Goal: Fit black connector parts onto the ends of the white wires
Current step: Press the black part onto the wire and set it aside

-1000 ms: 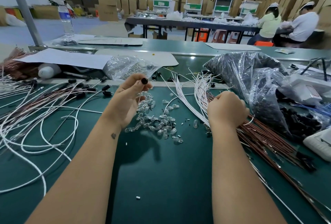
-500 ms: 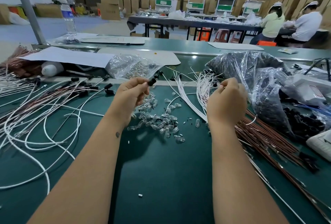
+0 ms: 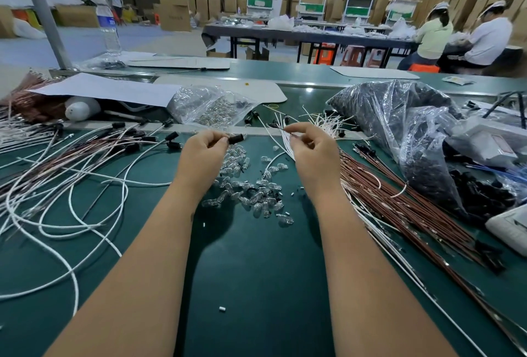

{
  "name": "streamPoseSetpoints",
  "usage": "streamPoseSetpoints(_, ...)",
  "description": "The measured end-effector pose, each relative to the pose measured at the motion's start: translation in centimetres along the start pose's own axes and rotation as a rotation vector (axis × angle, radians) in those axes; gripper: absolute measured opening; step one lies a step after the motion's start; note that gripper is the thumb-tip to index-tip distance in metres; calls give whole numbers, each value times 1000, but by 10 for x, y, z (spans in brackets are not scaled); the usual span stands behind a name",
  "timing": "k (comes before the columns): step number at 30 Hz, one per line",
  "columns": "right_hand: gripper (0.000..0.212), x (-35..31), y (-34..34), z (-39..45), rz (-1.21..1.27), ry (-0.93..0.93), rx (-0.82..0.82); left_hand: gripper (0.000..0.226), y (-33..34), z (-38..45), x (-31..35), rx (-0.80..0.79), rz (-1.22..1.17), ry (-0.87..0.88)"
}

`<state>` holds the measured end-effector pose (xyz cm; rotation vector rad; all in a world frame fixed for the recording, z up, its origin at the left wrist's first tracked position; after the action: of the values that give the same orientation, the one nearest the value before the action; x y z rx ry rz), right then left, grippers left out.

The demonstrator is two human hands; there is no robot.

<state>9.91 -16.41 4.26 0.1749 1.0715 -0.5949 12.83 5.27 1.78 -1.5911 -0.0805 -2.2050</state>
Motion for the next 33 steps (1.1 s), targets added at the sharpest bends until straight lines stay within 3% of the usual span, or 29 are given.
streamPoseSetpoints(2,14,-6,7,-3,20,-35,-24,25,2,0,-2,-9,27,-13)
streamPoseSetpoints(13,19,-12,12,-9,-30,-61,-28,23,2,-2,1,-12,37,6)
streamPoseSetpoints(33,14,-29,22,-20,-375,-365,-59,12,8,-13,17,-46,174,160)
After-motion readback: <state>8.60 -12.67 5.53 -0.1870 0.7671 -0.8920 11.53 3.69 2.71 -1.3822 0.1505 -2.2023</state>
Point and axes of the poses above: each hand's wrist, its own z-axis towards the middle knuckle, its own y-axis out of the palm, x = y × z, the point moved 9 cm from there along z, towards the middle knuckle, and after that the axes turned 10 degrees about x, right-handed, at the moved point
